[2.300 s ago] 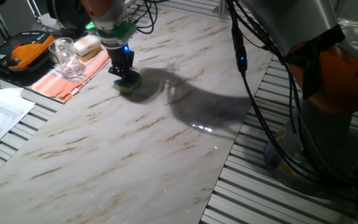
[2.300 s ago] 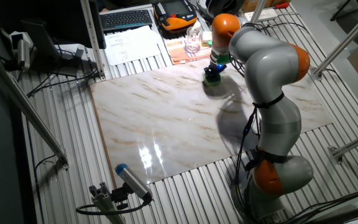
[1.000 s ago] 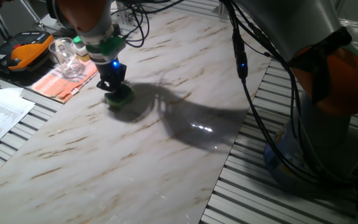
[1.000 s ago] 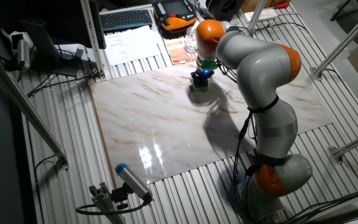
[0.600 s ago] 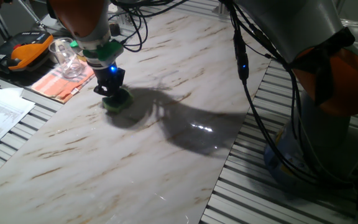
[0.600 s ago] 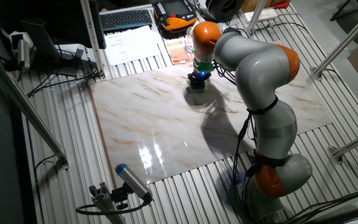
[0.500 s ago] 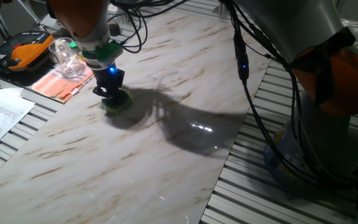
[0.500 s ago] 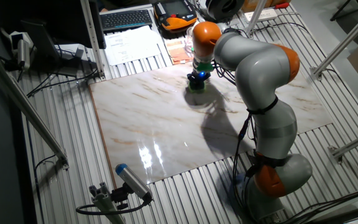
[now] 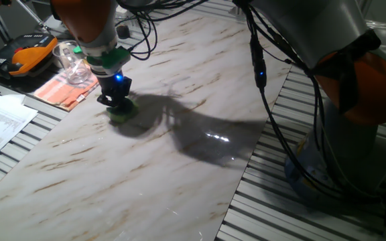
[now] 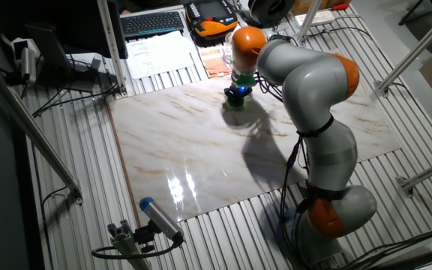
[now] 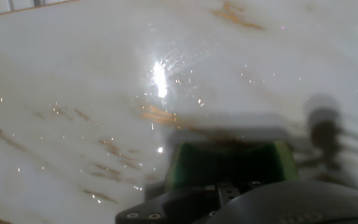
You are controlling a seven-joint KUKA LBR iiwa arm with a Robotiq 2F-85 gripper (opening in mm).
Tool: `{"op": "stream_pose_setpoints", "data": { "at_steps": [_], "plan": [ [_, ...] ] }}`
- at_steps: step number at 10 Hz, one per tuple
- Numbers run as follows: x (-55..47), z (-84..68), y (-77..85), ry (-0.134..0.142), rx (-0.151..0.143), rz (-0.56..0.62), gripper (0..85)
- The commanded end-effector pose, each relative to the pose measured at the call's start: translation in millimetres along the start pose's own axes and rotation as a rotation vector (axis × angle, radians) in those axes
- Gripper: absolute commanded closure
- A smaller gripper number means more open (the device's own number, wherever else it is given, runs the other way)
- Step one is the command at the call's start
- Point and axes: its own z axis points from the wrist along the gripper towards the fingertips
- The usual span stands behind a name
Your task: Clean the tabletop with a sponge
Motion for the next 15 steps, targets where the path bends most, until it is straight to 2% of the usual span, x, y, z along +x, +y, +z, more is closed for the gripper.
{"op": "stream_pose_setpoints", "data": {
  "at_steps": [1, 4, 7, 10, 13, 15],
  "plan": [
    [-3.9, -1.6, -4.8, -0.001, 0.005, -0.008, 85.0],
    [-14.3, -8.2, -22.1, -0.003, 0.029, -0.046, 85.0],
    [-16.4, -5.7, -29.7, -0.016, 0.054, -0.065, 85.0],
    [-20.7, -2.9, -54.5, -0.024, 0.047, -0.105, 85.0],
    [-27.5, -15.0, -80.0, -0.014, 0.046, -0.134, 85.0],
    [-33.6, -17.3, -93.8, -0.012, 0.044, -0.148, 85.0]
  ]
}}
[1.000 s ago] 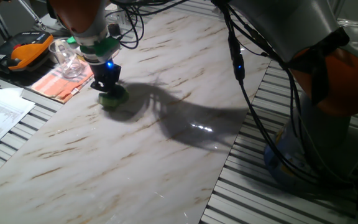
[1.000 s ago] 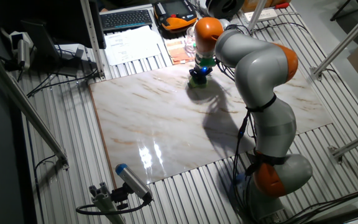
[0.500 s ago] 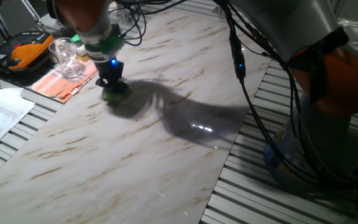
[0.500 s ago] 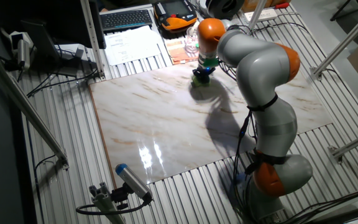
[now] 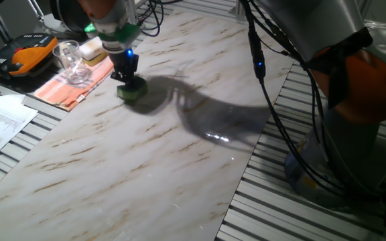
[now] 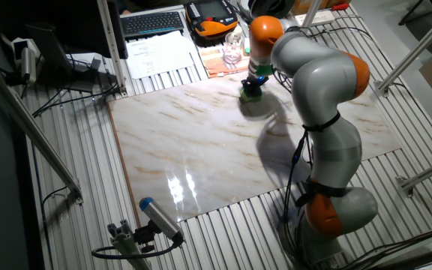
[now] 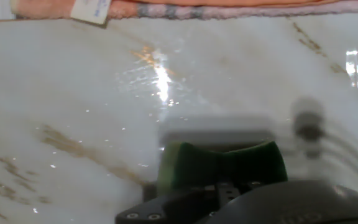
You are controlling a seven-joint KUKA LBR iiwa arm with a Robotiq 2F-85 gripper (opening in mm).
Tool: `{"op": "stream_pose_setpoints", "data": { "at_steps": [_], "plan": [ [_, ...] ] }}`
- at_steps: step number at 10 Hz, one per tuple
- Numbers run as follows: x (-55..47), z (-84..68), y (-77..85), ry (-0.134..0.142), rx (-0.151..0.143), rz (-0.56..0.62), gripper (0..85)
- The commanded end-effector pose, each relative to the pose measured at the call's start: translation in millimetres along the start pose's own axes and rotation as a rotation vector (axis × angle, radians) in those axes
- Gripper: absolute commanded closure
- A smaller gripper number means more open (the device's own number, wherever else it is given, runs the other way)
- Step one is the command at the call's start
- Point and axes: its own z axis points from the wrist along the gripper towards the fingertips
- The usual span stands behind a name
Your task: Clean the tabletop with a sponge
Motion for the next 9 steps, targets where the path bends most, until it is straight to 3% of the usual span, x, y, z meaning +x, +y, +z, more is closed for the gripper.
{"op": "stream_pose_setpoints", "data": {
  "at_steps": [1, 4, 6, 9],
  "plan": [
    [-1.2, 2.5, -3.2, 0.000, -0.001, -0.003, 85.0],
    [-3.5, 10.4, -22.6, -0.001, -0.002, -0.024, 85.0],
    [-0.2, 10.3, -48.3, -0.003, -0.004, -0.049, 85.0],
    [5.7, 10.2, -70.6, -0.010, 0.002, -0.065, 85.0]
  ]
}}
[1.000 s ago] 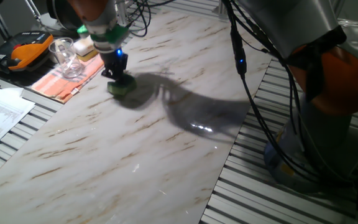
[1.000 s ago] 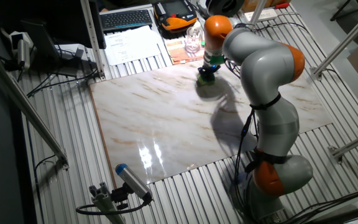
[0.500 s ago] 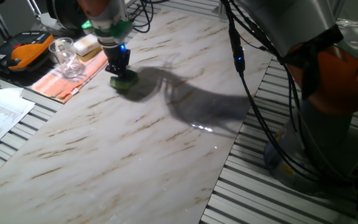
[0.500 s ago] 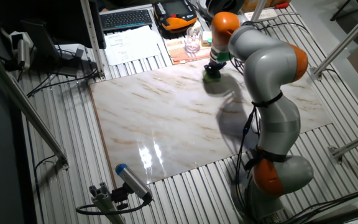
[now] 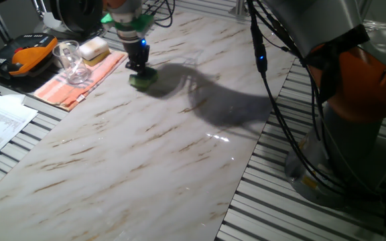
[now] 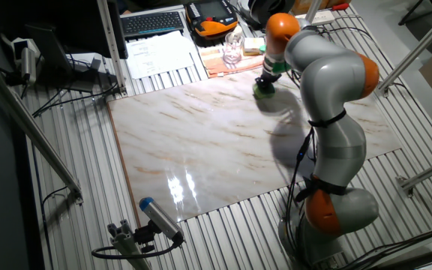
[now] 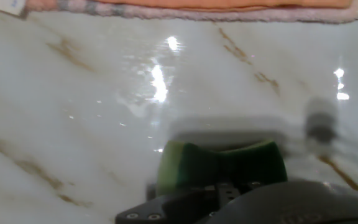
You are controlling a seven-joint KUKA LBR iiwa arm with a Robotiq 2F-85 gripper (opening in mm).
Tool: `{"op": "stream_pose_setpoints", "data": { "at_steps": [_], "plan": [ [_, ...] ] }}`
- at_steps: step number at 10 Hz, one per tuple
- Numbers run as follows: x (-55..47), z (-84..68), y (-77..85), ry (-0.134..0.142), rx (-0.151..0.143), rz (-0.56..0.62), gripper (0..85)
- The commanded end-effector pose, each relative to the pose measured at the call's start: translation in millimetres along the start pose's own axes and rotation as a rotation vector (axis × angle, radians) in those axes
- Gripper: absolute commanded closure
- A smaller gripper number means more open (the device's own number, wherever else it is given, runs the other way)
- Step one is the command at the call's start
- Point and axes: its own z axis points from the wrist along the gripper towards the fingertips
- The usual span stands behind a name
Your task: Clean the tabletop with a sponge
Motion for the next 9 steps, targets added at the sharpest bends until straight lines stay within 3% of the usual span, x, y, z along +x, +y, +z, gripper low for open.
{"op": "stream_pose_setpoints", "data": {
  "at_steps": [1, 4, 5, 6, 8, 9],
  "plan": [
    [5.0, 2.1, -9.3, -0.006, 0.002, -0.009, 85.0],
    [15.4, 6.9, -22.8, -0.004, 0.029, -0.026, 85.0],
    [15.3, 9.0, -24.2, -0.004, 0.018, -0.029, 85.0],
    [8.5, 10.8, -21.2, -0.001, 0.009, -0.019, 85.0],
    [-2.9, 16.2, -17.7, -0.028, 0.019, 0.000, 85.0],
    [-5.0, 16.0, -15.7, -0.027, -0.012, 0.006, 85.0]
  ]
}}
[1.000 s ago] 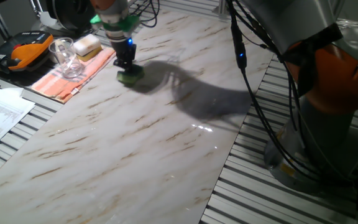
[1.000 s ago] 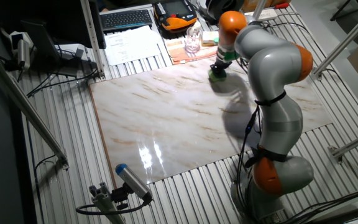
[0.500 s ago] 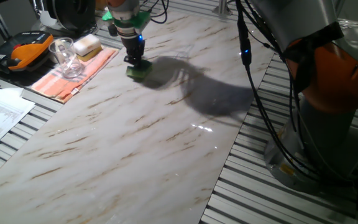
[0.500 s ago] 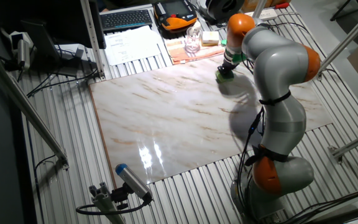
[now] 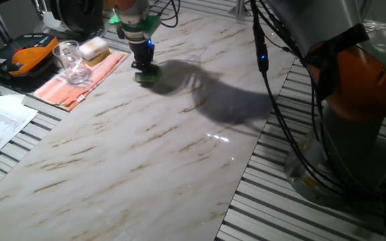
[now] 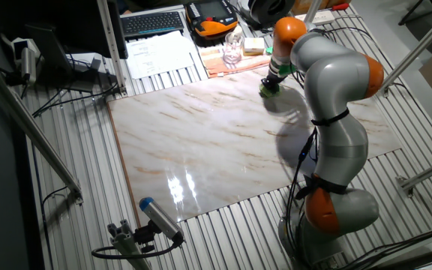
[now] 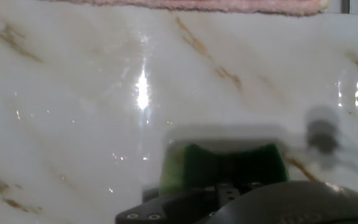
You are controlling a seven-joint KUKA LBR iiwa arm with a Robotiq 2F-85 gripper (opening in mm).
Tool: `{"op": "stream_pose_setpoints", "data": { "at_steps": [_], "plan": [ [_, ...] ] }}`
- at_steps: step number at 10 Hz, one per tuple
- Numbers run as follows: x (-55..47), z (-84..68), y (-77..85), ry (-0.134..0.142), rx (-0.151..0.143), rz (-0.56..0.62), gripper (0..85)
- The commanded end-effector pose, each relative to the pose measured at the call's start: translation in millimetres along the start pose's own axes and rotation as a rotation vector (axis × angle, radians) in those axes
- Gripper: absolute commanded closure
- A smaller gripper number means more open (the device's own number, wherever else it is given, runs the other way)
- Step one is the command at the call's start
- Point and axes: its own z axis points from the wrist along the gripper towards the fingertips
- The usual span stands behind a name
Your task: Clean the tabletop with a sponge
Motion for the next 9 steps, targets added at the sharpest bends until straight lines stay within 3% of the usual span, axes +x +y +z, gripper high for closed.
{"op": "stream_pose_setpoints", "data": {
  "at_steps": [1, 3, 9],
  "plan": [
    [-1.8, -1.6, 3.9, 0.005, -0.024, 0.010, 85.0],
    [-7.1, -9.3, 14.3, 0.012, -0.008, 0.028, 85.0],
    [-23.9, -16.9, 52.0, 0.042, -0.018, 0.084, 85.0]
  ]
}}
